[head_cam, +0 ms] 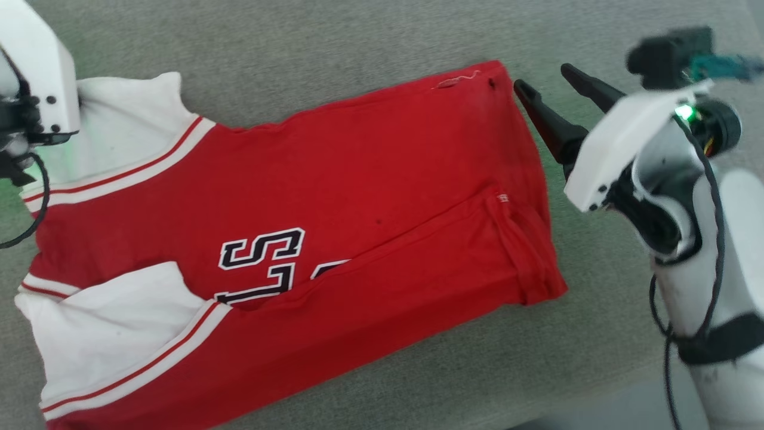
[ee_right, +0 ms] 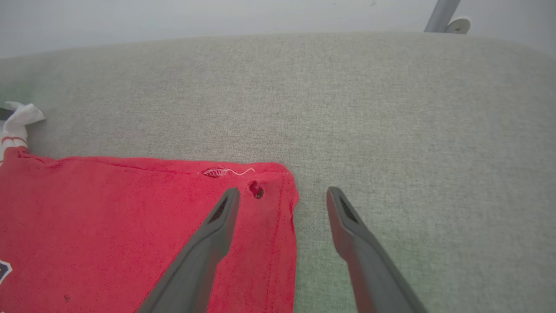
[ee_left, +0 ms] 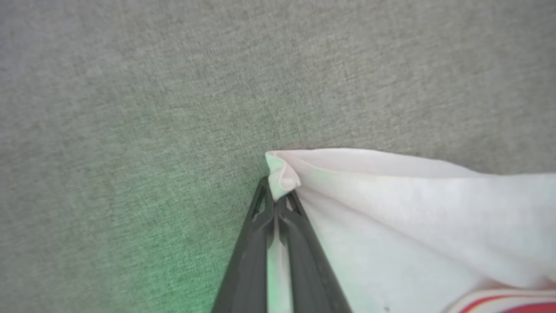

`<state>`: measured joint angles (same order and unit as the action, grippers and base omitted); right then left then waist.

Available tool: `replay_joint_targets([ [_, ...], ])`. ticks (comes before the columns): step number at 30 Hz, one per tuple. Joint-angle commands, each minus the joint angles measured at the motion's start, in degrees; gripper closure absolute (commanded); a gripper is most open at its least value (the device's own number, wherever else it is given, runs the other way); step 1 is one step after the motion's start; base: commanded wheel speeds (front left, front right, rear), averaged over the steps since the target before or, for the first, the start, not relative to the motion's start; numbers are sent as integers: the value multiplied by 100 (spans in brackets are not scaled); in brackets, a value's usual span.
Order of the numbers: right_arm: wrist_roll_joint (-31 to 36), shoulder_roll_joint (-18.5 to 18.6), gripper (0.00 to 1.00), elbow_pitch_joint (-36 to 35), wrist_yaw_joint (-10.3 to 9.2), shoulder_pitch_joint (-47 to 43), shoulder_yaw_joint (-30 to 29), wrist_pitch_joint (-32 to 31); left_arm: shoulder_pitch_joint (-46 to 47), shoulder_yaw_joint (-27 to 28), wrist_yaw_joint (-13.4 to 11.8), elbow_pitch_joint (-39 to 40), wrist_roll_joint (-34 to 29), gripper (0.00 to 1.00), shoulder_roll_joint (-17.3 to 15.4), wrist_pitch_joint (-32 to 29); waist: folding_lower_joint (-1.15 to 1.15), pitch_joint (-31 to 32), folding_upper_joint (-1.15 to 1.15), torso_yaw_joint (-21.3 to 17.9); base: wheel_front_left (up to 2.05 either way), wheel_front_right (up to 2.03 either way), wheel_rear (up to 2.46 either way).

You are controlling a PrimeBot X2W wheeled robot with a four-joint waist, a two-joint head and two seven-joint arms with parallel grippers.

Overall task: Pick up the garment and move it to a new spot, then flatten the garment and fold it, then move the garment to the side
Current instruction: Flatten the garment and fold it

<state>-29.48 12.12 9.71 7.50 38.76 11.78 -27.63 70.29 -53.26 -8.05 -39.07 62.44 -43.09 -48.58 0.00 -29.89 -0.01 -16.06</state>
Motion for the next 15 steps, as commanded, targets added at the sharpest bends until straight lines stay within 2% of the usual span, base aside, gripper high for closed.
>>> replay_joint_targets([
  [1, -11, 52, 0, 136, -3, 155, 70, -114, -464, -272, 37, -192, -80, 100, 253, -61, 0, -54, 1, 77, 0, 0, 0],
  [10, -433, 221, 0, 1759, -3, 1362, 782, -1297, -286, -294, 203, -223, -82, 100, 719, 209, 0, -145, 1, 425, 0, 0, 0],
  [15, -595, 215, 0, 2567, -2, 1586, 1312, -2062, -241, -338, 278, -293, -105, 100, 884, 283, 0, -135, 1, 601, 0, 0, 0],
])
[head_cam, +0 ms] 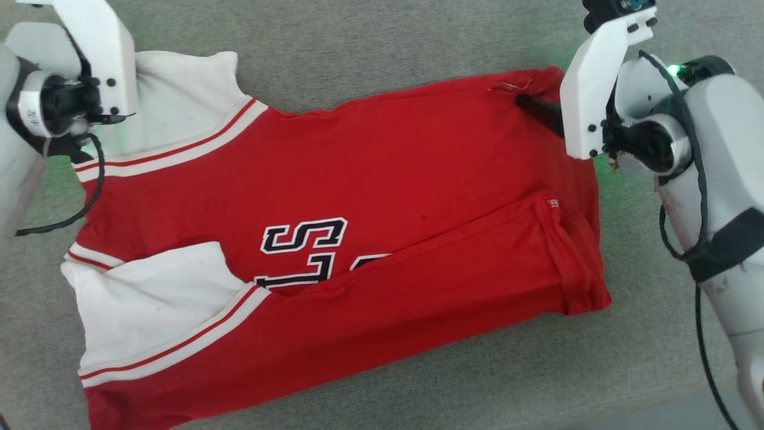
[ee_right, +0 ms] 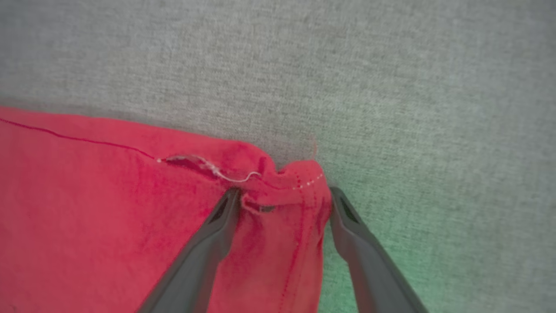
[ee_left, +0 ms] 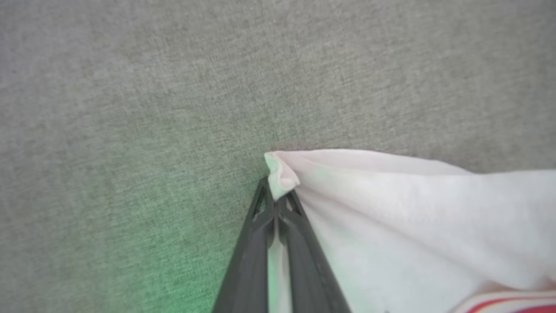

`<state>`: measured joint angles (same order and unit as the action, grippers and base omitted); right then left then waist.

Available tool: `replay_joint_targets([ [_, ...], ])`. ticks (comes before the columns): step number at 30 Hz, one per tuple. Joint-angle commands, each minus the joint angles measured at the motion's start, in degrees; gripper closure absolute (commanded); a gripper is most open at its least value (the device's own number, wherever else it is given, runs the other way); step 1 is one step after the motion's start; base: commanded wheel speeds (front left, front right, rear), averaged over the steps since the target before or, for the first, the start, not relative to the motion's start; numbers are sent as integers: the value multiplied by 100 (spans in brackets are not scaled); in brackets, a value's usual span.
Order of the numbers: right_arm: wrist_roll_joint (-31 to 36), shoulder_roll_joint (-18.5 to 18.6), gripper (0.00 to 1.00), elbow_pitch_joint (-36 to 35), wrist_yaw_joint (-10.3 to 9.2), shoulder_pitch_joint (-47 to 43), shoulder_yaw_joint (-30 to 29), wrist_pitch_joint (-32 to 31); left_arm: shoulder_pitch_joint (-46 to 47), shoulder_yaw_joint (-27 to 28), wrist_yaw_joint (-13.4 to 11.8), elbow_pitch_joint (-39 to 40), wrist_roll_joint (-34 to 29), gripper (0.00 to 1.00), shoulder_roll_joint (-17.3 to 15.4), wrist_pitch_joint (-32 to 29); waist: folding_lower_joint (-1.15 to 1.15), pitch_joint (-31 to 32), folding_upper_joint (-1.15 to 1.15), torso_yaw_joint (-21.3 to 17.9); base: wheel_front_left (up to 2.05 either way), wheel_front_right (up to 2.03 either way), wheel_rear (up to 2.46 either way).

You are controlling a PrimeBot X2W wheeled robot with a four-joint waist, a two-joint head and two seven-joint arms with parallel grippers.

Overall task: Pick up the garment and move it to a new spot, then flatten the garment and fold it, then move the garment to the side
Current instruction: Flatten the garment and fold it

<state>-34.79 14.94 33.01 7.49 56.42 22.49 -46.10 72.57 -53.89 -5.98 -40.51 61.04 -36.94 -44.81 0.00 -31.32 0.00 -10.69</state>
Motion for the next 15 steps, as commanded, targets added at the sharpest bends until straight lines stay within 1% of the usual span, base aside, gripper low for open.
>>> replay_joint_targets([
  [1, -130, -74, 0, 334, -1, -167, 335, -331, -464, -276, 88, -163, 26, 100, 288, -60, 0, 18, 0, 90, 0, 0, 0],
  [2, -179, -62, 61, 402, 0, -150, 432, -430, -469, -265, 98, -183, 35, 100, 316, -26, 0, 35, 0, 119, 0, 0, 0],
  [3, -213, -33, 100, 437, 0, -128, 523, -497, -476, -243, 110, -198, 52, 100, 338, 24, 0, 54, 0, 143, 0, 0, 0],
  [6, -298, 67, 100, 477, 0, -93, 622, -494, -467, -224, 163, -217, 30, 100, 357, 152, 0, 108, 0, 195, 0, 0, 0],
  [12, -493, 473, 100, 274, -5, -64, 619, -10, -369, -171, 352, -129, 2, 100, 422, 441, 0, 401, 0, 385, 0, 0, 0],
  [15, -610, 661, 100, 40, -6, -173, 638, 200, -291, -151, 402, 17, -20, 100, 334, 460, 0, 573, 0, 469, 0, 0, 0],
])
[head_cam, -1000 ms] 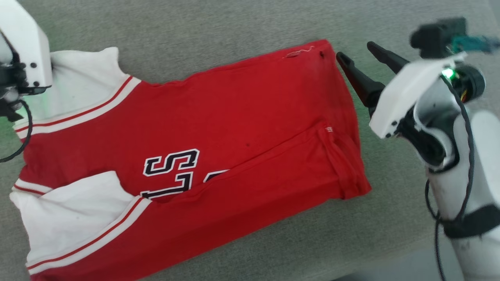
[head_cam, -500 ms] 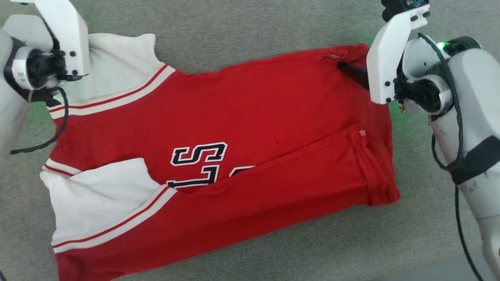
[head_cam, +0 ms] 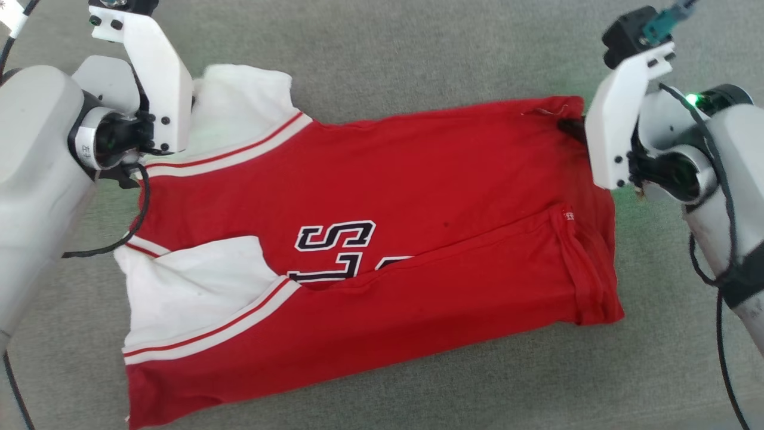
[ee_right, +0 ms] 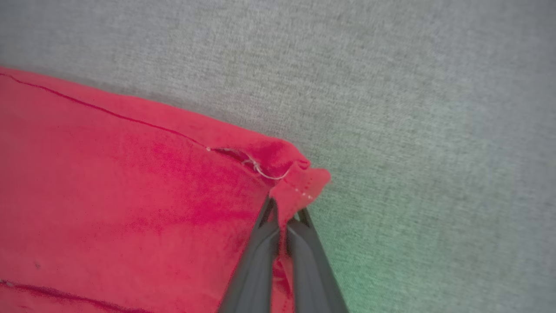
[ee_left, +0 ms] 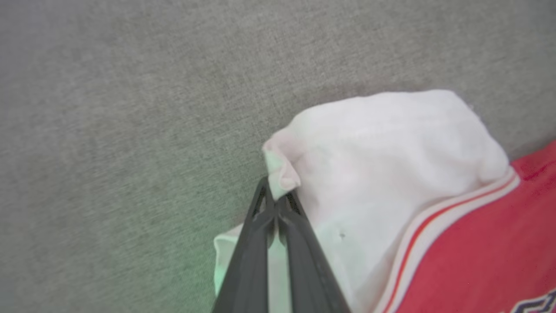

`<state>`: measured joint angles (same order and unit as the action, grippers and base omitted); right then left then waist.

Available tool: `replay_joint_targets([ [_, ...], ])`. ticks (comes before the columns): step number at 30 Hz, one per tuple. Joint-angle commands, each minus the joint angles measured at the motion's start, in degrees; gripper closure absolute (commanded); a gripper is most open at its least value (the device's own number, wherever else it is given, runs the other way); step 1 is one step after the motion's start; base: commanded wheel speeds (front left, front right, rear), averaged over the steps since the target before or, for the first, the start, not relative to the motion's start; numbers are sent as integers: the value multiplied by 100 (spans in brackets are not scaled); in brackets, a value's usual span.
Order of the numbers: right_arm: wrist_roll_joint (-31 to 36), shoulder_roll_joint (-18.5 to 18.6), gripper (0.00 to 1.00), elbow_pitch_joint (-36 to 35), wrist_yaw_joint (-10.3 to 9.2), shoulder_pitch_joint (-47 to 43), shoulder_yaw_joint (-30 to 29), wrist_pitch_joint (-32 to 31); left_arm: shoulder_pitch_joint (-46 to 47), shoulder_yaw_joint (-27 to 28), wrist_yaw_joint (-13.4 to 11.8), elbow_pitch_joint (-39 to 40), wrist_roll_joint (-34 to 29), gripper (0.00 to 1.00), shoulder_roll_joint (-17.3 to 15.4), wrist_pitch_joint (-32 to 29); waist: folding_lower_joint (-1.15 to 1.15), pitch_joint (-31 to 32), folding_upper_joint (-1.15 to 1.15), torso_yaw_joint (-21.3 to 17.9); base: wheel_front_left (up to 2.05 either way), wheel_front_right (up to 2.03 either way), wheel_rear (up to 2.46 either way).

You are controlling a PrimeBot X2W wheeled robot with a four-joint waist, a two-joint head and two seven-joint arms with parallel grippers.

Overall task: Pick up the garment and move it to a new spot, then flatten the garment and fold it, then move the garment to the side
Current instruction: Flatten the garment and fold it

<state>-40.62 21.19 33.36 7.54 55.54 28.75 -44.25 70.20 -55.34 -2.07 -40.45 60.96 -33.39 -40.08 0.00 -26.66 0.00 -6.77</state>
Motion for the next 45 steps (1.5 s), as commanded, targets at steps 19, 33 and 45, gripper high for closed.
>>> replay_joint_targets([
  [19, -416, 1294, 100, -2478, -10, -1747, -469, 304, -1059, 125, -1245, 3512, 376, 100, -1507, -758, 0, 924, 0, 470, 0, 0, 0],
  [33, -712, 1768, 100, -3780, -9, -3636, -1213, -1, -2550, -219, -2661, 6055, 563, 100, -2432, -862, 0, 1077, 0, 684, 0, 0, 0],
  [45, -448, 1131, 0, -3272, -8, -3962, -1231, -78, -3343, -315, -2187, 4863, 725, 0, -1807, 148, 0, 1037, 0, 711, 0, 0, 0],
])
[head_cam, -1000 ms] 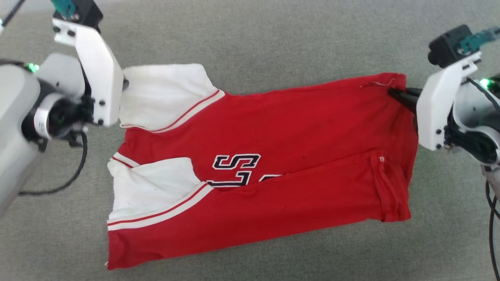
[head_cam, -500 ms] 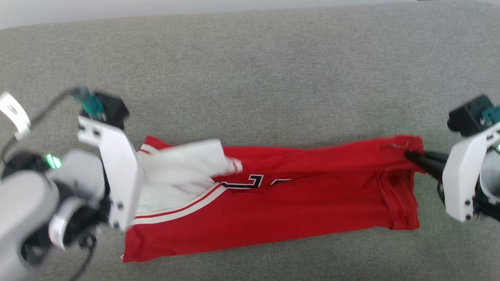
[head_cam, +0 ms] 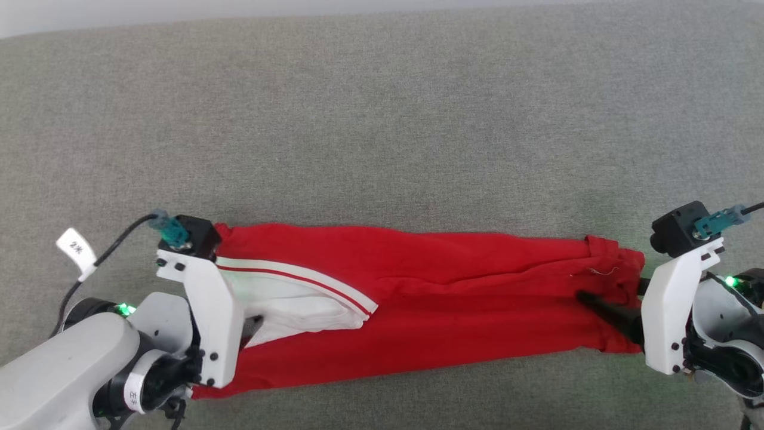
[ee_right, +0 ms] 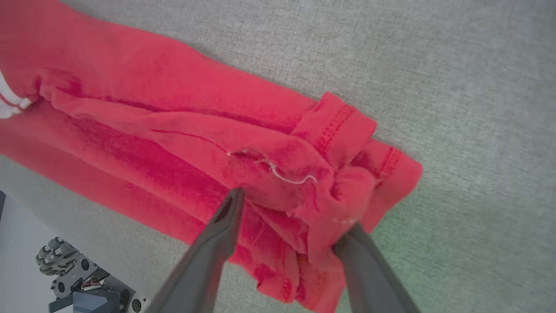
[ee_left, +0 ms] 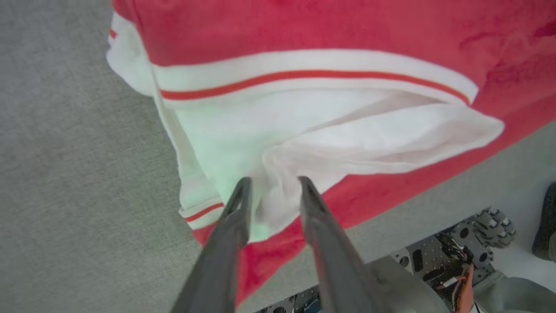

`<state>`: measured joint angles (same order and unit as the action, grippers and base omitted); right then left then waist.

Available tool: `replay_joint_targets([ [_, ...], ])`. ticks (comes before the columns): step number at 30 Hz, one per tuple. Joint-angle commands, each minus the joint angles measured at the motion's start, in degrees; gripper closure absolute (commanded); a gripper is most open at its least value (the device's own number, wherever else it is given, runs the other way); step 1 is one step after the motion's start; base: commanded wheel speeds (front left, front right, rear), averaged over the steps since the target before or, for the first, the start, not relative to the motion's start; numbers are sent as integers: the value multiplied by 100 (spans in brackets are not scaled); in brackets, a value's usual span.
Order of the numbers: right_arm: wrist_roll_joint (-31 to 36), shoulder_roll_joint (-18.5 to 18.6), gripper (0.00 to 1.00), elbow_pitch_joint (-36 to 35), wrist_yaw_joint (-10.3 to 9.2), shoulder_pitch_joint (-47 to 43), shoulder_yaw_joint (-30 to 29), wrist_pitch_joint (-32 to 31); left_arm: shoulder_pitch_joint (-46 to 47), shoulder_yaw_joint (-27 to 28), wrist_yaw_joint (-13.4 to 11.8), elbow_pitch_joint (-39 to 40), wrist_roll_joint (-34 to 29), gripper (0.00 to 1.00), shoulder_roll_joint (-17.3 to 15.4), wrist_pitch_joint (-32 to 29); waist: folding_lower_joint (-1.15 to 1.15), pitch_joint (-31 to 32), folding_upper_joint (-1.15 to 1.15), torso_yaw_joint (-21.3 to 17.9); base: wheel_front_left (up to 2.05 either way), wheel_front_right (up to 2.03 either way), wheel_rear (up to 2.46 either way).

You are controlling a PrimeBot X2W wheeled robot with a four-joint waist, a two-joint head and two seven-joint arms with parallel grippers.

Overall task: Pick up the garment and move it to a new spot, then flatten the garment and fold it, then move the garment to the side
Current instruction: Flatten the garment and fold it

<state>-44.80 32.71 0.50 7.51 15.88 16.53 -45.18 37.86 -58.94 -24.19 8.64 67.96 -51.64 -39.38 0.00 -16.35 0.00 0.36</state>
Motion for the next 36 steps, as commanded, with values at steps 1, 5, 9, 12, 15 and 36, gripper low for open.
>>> replay_joint_targets([
  [1, -56, -41, 0, 11, -5, -15, -5, 13, -136, 107, 57, -116, 74, 0, 59, 214, 0, 14, 0, -5, 0, 0, 0],
  [5, -112, -17, 0, -43, -5, -142, -152, -16, -330, 316, 149, -183, 179, 0, 29, 678, 0, 65, 0, -4, 0, 0, 0],
  [9, -152, -88, 0, -38, -5, -270, -524, -101, -550, 581, 262, -74, 68, 0, -36, 1444, 0, 118, 0, 24, 0, 0, 0],
  [12, -67, -130, 0, 20, -5, -388, -815, -185, -733, 748, 291, -27, -61, 0, -110, 2057, 0, 153, 0, 75, 0, 0, 0],
  [15, -31, -188, 0, 90, -5, -452, -988, -263, -947, 910, 354, 12, -176, 0, -95, 2713, 0, 174, 0, 142, 0, 0, 0],
  [36, -736, -562, 100, 1447, 2, 150, 368, -238, -2306, 2104, 626, -749, -1126, 0, 896, 5458, 0, 240, 0, 677, 0, 0, 0],
])
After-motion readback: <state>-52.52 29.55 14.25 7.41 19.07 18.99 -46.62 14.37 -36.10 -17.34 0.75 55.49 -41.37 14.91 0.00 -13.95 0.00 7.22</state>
